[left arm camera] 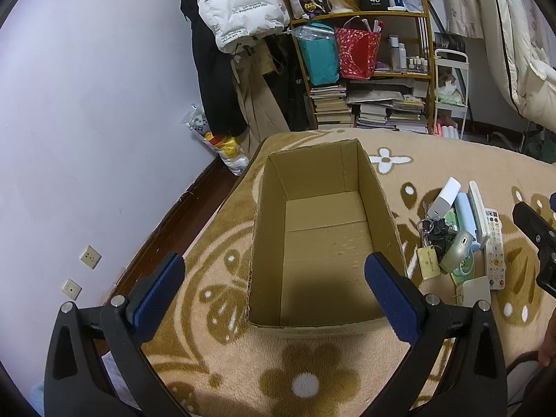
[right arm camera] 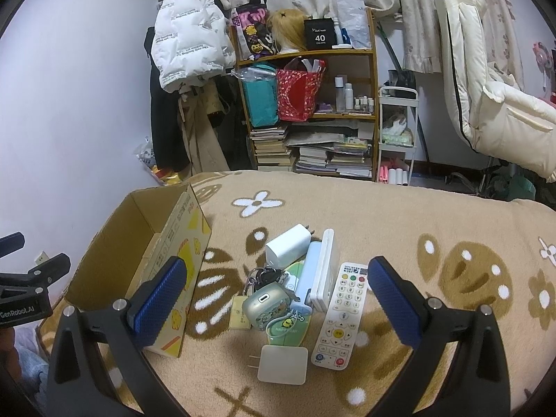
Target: Organize rigid objects
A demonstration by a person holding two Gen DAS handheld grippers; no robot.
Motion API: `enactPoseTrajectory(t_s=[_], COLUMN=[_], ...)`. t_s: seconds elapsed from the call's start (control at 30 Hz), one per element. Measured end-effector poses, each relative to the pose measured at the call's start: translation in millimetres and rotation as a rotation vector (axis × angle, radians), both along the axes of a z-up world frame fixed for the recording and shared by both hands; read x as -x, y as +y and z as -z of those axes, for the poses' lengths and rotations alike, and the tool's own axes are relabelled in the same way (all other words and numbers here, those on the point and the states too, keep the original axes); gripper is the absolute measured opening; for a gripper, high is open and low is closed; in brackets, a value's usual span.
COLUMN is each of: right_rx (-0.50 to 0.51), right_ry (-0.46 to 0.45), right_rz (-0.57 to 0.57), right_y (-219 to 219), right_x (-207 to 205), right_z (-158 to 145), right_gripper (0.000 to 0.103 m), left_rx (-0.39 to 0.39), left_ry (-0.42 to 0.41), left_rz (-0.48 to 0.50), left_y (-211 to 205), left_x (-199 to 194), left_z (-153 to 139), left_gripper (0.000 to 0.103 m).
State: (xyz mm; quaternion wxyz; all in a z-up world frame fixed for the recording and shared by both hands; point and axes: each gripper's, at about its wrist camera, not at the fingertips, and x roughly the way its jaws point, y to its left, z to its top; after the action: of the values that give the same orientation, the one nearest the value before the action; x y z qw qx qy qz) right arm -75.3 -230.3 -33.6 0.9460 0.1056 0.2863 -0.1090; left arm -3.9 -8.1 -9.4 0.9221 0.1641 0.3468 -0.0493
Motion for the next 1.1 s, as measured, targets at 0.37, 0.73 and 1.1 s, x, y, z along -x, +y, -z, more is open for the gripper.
enactPoseTrajectory(t_s=[0.37,0.73,1.1], right_rx=[0.003,-0.008,-0.023], right_ry=[0.001,0.002,0.033], right_rz=[0.0,0.0,0.013], right_y=[0.6,-0.4,-9.3], right_x=[0.2,0.9,-3.9], right_z=[0.2,-0.6,6.2], right_gripper=[0.103,0.103,0.103], left_rx=[-0.007,-0.019,0.006], left_ry=[0.003,0.0,0.057], left_rz=[0.002,-0.014,-0.08], left_y=[0.4,0.3,11.0], left_x=[-0.2,-1.9,-33.6], left_z=[1.8,0.7,4.3], left_gripper=[0.102,0.102,0.102])
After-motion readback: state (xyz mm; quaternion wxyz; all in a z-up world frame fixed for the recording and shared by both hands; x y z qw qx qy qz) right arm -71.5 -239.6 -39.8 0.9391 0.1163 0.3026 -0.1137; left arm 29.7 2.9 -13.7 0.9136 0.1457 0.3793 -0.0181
